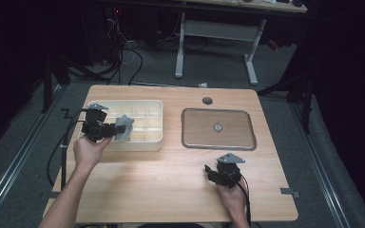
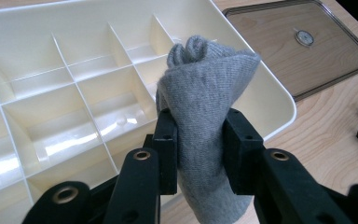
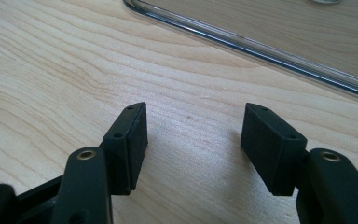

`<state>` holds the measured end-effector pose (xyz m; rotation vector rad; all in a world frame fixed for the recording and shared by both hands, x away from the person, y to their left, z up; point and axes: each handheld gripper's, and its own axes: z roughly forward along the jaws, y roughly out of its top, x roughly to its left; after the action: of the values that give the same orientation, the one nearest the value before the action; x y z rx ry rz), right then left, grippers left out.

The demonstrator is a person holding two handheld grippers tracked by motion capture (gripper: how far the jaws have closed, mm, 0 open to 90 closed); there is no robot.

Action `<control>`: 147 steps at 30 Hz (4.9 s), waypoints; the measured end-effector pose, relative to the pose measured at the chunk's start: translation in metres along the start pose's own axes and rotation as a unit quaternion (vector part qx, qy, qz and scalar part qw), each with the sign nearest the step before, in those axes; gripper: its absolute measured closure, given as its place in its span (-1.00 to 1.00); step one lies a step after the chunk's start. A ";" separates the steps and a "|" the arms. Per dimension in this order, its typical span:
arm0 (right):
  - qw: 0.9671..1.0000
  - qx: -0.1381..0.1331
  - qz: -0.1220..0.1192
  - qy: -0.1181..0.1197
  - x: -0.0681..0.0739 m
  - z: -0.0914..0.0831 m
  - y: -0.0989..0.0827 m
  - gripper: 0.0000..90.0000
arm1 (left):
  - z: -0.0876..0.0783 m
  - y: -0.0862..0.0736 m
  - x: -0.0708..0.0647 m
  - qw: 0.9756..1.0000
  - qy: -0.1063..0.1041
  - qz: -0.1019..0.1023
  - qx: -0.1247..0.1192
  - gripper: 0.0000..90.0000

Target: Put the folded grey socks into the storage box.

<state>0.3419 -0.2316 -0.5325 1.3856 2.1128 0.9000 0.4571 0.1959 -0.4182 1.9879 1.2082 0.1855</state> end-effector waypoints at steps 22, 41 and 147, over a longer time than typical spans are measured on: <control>1.000 0.000 0.001 0.001 0.000 0.000 0.000 -0.08 | 0.034 -0.002 0.020 0.999 0.015 -0.022 0.038 0.54; 1.000 0.000 0.001 0.002 0.000 0.000 0.000 -0.09 | 0.046 -0.011 0.025 0.998 0.012 -0.034 0.060 0.55; 1.000 0.000 -0.004 0.003 0.000 0.000 0.000 -0.11 | 0.073 0.002 0.012 0.975 0.113 0.028 0.189 0.75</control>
<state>0.3417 -0.2313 -0.5325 1.3755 2.1212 0.9009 0.5005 0.1654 -0.4691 2.3830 1.4141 0.2277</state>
